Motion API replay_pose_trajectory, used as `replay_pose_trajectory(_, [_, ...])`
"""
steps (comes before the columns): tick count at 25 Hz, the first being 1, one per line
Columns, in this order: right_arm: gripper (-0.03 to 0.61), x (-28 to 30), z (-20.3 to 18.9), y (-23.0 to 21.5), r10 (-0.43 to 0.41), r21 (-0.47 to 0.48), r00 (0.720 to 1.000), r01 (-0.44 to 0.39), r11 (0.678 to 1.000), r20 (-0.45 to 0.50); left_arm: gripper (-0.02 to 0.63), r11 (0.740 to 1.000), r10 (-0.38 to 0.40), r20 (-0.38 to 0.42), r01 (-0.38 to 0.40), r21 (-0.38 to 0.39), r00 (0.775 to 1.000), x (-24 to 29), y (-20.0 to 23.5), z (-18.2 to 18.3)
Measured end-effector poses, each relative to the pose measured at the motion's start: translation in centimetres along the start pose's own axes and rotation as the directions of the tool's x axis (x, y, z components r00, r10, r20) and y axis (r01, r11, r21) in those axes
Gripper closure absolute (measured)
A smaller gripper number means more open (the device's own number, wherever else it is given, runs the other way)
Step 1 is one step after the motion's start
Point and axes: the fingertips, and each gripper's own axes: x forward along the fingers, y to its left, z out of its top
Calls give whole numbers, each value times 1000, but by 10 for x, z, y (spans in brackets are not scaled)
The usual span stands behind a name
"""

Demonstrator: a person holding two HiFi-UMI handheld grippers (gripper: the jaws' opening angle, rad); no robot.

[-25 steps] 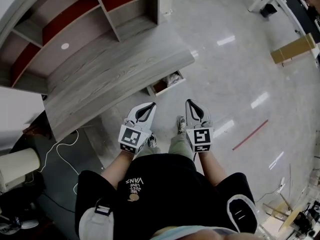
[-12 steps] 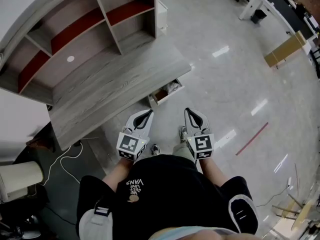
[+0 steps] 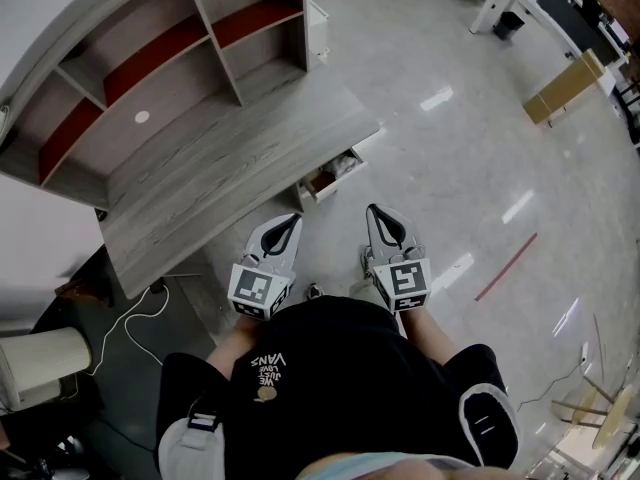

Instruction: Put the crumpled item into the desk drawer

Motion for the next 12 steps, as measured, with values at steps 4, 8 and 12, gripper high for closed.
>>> replay_pose_trajectory(4, [577, -6, 5, 5, -3, -8, 1000, 3, 1000, 13, 561, 1000, -3, 16, 3, 8, 1000, -5, -3, 6])
replay_pose_trajectory(8, [577, -11, 8, 7, -10, -8, 1000, 10, 1000, 22, 561, 1000, -7, 19, 7, 7, 1000, -8, -5, 10])
replay_pose_trajectory(12, [577, -15, 8, 8, -12, -5, 1000, 12, 1000, 28, 561, 1000, -14, 21, 14, 14, 1000, -9, -10, 11])
